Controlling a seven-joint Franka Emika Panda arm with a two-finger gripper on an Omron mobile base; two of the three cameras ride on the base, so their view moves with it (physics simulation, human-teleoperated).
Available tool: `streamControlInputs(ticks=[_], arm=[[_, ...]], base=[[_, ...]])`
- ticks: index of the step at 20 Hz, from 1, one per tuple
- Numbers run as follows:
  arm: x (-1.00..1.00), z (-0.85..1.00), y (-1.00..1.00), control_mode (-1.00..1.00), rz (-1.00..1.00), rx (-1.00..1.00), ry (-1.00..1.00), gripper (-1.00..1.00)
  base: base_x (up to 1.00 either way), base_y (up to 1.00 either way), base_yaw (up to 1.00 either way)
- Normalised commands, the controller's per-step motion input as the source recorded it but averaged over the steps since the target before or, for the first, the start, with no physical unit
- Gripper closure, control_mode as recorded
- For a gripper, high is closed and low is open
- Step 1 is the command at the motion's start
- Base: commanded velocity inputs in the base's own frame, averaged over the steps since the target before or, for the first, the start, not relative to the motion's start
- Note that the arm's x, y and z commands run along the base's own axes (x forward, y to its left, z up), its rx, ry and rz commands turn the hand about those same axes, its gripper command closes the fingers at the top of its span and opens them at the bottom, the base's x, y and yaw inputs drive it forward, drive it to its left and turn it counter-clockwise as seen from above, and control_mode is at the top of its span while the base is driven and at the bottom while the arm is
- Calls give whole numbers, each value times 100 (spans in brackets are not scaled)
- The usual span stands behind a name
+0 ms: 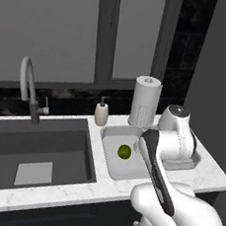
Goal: Place one lime and one chicken drumstick in each tupperware on the nearby counter, to pack two identical lunches.
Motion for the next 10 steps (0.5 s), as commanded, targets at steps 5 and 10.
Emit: streamControlInputs(ticks=[5,10], arm=[[87,-55,12,-100,-1,0,6,100],[83,-57,0,-100,0,0,5,100]], base=[[0,0,0],[0,0,0]])
